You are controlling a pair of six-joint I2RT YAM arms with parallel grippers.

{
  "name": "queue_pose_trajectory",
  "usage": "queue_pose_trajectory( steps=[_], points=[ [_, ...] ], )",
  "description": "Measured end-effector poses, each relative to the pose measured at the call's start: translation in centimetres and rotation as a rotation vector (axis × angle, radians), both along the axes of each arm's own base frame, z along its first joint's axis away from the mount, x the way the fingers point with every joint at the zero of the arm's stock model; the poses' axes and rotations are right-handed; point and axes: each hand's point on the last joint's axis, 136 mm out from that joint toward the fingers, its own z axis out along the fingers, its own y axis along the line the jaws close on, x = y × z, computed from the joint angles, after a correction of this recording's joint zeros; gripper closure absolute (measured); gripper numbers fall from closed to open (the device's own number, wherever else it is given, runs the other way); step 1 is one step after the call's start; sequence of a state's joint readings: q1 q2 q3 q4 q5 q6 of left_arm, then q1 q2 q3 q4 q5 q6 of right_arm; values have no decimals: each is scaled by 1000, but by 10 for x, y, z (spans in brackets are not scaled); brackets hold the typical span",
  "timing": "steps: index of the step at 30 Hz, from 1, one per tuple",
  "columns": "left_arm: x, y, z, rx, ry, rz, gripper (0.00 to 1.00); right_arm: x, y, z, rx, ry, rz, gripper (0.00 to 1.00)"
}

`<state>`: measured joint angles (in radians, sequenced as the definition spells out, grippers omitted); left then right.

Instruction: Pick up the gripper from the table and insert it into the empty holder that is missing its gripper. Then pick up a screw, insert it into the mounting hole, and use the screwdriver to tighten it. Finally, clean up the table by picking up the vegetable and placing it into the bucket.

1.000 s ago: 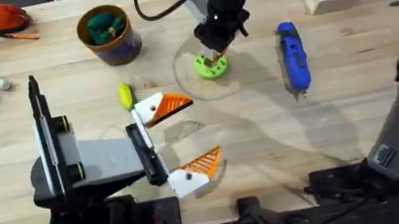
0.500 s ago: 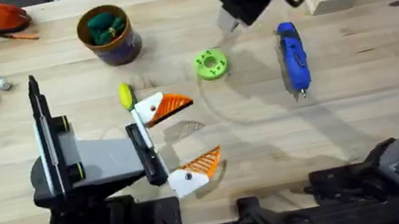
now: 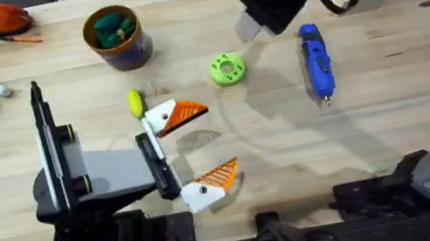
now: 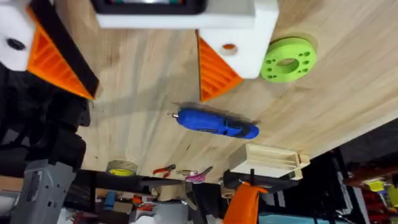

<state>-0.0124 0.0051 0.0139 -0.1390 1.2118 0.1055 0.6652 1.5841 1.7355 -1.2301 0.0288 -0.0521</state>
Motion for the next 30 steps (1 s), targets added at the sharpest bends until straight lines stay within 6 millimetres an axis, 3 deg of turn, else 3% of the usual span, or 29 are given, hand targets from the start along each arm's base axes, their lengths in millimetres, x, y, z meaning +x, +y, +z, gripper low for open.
queue_pose_trajectory(
  steps=[8,13,19,30],
  points=[
    [0,0,0,0,0,0,15,-22,12,-3,-23,30,64,995],
    [0,0,0,0,0,0,15,-31,26,10,-3,8,107,995],
    [0,0,0,0,0,0,14,-54,56,22,3,8,203,995],
    [0,0,0,0,0,0,15,-65,104,20,8,0,310,995]
  ],
)
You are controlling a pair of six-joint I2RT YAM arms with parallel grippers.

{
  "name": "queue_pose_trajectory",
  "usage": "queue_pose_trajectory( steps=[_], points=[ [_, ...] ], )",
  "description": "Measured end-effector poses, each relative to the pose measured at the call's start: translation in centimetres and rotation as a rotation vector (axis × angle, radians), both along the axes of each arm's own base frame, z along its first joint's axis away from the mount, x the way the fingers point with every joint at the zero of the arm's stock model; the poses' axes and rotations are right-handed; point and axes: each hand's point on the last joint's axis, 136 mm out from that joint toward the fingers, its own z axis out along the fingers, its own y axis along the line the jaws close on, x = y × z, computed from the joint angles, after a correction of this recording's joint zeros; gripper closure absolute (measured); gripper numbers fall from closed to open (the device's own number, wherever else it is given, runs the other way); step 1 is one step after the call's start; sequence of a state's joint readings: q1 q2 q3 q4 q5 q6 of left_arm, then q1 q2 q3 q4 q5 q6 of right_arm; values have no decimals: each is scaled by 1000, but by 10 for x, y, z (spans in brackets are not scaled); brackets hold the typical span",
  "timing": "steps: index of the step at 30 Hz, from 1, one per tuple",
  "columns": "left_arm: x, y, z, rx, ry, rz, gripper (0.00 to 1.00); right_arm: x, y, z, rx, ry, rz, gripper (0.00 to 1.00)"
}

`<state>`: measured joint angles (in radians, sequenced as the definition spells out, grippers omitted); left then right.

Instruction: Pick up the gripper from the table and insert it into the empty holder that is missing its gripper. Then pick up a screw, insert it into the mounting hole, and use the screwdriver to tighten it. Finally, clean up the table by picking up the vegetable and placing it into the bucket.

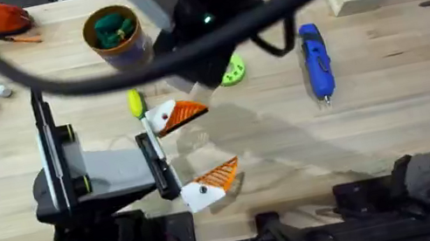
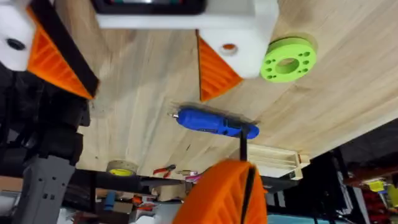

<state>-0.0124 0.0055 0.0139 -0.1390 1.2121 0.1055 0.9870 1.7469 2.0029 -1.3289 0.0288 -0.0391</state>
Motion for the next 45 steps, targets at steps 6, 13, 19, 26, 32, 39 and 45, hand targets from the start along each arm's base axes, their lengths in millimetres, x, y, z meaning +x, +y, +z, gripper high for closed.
queue_pose_trajectory(
  steps=[6,13,19,26,32,39,45],
  points=[
    [0,0,0,0,0,0,16,-11,17,-4,19,17,53,995],
    [0,0,0,0,0,0,15,-18,22,-4,27,25,80,995],
    [0,0,0,0,-1,0,15,-17,27,-5,33,19,90,995],
    [0,0,0,0,0,0,15,-19,36,-18,8,27,120,995],
    [0,0,0,0,-1,0,15,-27,43,-20,0,19,173,995],
    [0,0,0,0,0,0,15,-30,46,-20,0,10,199,995],
    [0,0,0,0,0,0,15,-29,47,-22,-7,5,218,995]
  ],
)
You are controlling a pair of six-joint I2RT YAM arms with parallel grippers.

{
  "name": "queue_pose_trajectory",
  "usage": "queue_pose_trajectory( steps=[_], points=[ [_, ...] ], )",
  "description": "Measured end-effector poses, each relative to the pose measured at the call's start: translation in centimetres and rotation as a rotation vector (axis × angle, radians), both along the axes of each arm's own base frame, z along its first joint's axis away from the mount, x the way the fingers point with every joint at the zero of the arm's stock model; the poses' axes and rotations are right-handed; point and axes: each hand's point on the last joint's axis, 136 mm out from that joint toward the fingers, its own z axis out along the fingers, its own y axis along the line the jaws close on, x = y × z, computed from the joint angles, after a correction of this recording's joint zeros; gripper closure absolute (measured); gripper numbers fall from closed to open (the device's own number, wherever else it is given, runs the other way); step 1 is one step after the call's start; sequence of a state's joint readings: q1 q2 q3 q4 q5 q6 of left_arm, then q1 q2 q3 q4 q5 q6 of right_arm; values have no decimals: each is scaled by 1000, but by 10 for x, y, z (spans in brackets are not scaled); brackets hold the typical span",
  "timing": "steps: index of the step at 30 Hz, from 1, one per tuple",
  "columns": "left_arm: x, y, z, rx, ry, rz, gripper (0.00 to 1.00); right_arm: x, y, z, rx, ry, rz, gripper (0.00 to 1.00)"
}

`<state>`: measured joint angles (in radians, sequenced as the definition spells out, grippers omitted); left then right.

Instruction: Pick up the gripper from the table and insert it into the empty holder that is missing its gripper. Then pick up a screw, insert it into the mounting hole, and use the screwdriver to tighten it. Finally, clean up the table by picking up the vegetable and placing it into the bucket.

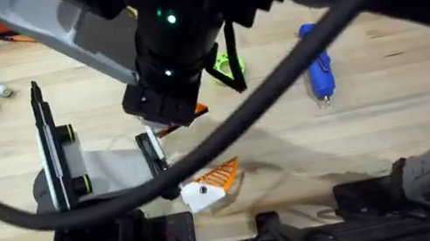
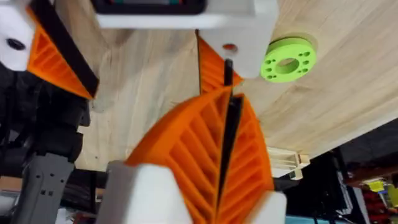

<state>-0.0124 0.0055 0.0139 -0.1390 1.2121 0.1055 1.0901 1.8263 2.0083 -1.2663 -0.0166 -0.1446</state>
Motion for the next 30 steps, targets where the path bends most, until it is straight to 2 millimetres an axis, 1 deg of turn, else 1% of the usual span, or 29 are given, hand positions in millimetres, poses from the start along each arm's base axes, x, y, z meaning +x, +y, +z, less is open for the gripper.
queue_pose_trajectory(
  steps=[12,30],
  points=[
    [0,0,0,0,-1,0,15,3,2,-8,-31,-23,54,995],
    [0,0,0,0,0,0,15,6,0,-8,-40,-41,52,995]
  ],
)
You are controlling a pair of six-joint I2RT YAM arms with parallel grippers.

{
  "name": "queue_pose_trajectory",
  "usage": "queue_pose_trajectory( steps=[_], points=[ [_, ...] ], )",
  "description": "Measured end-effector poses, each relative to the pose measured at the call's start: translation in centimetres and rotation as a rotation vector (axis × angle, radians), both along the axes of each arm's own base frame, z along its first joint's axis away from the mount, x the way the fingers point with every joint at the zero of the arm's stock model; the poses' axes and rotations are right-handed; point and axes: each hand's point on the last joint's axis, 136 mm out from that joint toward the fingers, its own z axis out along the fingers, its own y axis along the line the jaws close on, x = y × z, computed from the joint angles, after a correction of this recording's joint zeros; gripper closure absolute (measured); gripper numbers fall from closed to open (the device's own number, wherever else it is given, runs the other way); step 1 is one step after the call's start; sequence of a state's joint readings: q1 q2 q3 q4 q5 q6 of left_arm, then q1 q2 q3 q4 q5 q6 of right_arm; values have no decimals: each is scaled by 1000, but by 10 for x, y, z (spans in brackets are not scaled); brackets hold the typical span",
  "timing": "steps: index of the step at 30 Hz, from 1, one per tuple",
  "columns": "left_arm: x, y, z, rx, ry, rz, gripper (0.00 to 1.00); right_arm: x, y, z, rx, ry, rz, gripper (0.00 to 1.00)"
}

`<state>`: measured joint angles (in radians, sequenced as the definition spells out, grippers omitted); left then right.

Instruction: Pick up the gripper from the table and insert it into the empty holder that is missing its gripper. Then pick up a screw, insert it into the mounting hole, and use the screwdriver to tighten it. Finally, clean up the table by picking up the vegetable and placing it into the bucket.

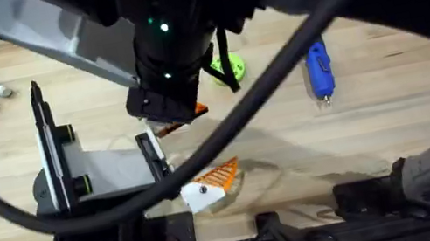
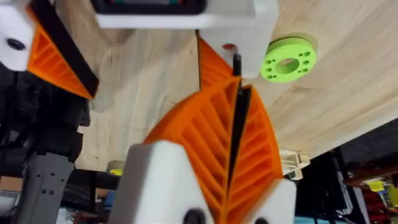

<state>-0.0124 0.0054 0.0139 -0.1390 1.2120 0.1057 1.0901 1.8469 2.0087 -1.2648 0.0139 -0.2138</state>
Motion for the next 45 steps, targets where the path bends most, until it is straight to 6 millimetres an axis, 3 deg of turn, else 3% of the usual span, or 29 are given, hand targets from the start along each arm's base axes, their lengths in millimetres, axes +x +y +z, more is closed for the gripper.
queue_pose_trajectory(
  steps=[45],
  points=[
    [0,0,0,0,1,0,15,1,2,-4,-9,4,0,995]
  ],
)
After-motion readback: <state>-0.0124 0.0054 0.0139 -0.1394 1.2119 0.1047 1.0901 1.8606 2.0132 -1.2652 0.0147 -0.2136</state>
